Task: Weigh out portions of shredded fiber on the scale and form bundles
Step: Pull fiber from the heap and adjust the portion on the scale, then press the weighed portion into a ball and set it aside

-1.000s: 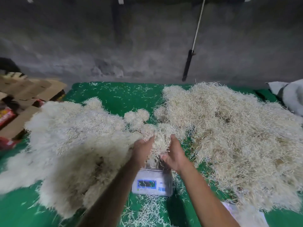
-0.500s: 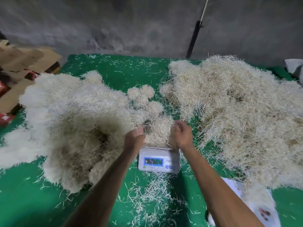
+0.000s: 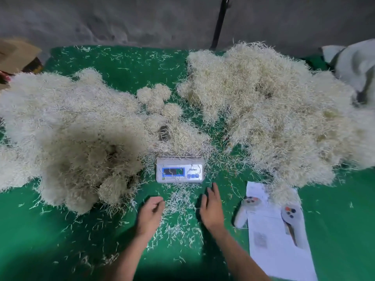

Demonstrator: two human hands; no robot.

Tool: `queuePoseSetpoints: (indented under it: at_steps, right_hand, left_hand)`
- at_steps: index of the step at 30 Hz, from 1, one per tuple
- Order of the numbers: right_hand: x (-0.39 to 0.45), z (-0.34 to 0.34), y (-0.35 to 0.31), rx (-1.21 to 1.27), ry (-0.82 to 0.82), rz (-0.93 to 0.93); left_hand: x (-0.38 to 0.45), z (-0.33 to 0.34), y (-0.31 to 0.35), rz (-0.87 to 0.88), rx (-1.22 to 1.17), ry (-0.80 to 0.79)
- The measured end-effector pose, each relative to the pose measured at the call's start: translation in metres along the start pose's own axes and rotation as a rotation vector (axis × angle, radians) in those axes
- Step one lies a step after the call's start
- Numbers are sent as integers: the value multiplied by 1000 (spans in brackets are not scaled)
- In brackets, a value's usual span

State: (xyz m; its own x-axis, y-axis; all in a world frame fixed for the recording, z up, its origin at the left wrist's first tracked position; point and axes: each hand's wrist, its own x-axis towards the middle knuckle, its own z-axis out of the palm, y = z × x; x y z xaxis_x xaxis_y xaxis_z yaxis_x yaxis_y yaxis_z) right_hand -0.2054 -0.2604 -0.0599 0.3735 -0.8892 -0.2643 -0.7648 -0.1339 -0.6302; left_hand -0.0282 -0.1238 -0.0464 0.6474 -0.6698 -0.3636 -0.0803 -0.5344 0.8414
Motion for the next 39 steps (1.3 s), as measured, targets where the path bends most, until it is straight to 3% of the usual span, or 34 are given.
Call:
queuePoseSetpoints:
  at_steps: [5,28,31,35,39]
  right_hand:
    - [-43,37,-5,-287,13,-70]
    - [-36,26,-7,-292,116,-81]
    - [-3,-1,-21,-144,131,-55]
    - [67,-53,-67,412,109,-4]
    - [132,-80,-107,400,96,-7]
  left_hand:
    - [-22,14,-7,-14,-99,55]
    - [-27,-6,-1,-126,-96,4]
    - [-19,-11,21,-117,-106,-42]
    - [20,-17,86,52,-29,9]
    - [85,-10,154,223,-22,191]
